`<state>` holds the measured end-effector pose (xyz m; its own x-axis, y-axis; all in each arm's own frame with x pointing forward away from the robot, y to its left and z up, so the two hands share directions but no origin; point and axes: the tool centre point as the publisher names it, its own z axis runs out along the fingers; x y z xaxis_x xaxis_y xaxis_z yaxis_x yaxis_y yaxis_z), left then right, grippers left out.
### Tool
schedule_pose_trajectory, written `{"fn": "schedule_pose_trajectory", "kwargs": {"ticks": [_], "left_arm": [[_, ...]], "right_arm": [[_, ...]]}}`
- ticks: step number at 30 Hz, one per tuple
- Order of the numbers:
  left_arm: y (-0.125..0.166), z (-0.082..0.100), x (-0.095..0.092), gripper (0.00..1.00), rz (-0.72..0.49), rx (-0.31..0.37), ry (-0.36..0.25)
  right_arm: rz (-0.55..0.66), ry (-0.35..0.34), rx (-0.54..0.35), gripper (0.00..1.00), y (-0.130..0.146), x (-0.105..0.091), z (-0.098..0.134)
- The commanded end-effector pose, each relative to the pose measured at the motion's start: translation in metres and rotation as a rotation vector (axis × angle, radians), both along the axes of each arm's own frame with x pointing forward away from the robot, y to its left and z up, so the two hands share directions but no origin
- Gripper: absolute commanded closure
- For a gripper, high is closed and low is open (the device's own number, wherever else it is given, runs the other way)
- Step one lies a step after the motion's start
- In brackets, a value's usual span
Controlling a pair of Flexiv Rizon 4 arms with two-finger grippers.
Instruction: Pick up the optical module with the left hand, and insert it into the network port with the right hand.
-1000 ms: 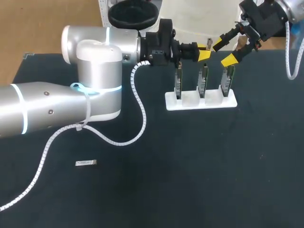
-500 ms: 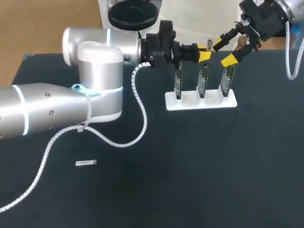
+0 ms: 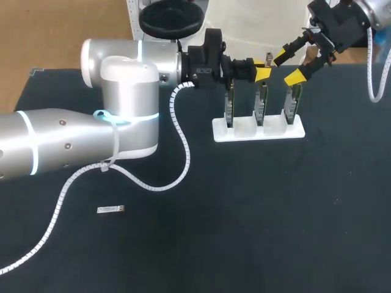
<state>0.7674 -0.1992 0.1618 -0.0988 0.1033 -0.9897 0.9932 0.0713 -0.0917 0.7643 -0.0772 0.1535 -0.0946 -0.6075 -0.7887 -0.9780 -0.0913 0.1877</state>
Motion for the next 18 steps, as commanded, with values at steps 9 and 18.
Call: {"fn": "schedule_pose_trajectory", "kwargs": {"ticks": [9, 18], "left_arm": [[0.000, 0.000, 0.000, 1.00, 0.003, 0.002, 0.001], [0.000, 0.000, 0.000, 1.00, 0.003, 0.002, 0.001]], "right_arm": [[-0.004, -0.020, 0.008, 0.00, 0.003, 0.003, 0.007], [0.022, -0.065, 0.015, 0.00, 0.013, 0.000, 0.024]]}}
